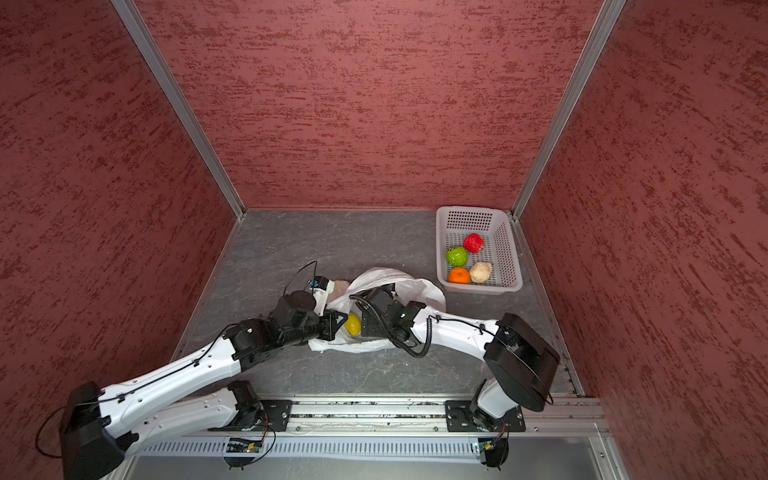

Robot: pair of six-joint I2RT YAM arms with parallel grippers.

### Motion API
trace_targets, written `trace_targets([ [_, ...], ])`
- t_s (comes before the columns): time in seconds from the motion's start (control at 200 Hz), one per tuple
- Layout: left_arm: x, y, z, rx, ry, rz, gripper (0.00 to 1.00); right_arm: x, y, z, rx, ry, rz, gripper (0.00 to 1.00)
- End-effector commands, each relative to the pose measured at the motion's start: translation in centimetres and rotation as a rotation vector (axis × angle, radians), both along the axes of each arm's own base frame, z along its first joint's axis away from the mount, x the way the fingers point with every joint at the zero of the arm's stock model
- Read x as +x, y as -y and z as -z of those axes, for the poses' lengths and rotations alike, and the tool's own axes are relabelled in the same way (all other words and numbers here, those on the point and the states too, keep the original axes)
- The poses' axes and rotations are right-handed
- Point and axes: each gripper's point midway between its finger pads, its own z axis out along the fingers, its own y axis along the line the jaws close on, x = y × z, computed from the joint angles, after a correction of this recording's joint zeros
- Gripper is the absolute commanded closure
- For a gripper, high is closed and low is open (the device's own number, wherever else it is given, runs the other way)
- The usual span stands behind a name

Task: Untie the knot of the plastic bag and take out the fruit
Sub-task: 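Move the right gripper back over the bag toward the green-yellow fruit, then lower the right gripper into the bag toward the small green-yellow fruit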

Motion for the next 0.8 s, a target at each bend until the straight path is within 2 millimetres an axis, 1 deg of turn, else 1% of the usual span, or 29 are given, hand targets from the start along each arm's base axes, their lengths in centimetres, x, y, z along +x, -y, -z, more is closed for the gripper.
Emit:
trace_targets([
  [0.0,-0.1,-1.3,0.1,0.053,0.007,-0.027,1.00,1.5,-1.0,-1.1,0.075,0.055,0.056,0.13],
  [0.12,-0.6,-1.2,1.0,0.063,-0.027,-0.006,1.00,2.5,-1.5,-1.2,0.112,0.089,0.094,0.12],
  [0.225,-0.8,-1.3,1.5,0.081,-0.045,-0.005,1.00,3.8,-2.5,-2.3,0.181,0.154,0.109,0.12],
  [0.361,-0.5,-2.0,0.9,0.102,-0.020,-0.029,1.00,5.1,-3.9,-2.9,0.201,0.157,0.099,0.11],
  [0.491,-0.3,-2.3,0.1,0.102,0.006,-0.035,1.00,5.8,-4.8,-2.7,0.241,0.154,0.102,0.11],
  [0.611,-0.5,-2.3,0.9,0.121,-0.025,-0.036,1.00,5.9,-6.3,-3.3,0.283,0.151,0.047,0.11],
  [0.676,-0.5,-2.4,1.2,0.117,-0.033,-0.043,1.00,5.6,-6.6,-3.0,0.267,0.146,0.005,0.12],
  [0.796,-0.2,-2.5,0.9,0.100,-0.021,-0.064,1.00,5.0,-7.1,-2.6,0.252,0.159,-0.072,0.12],
])
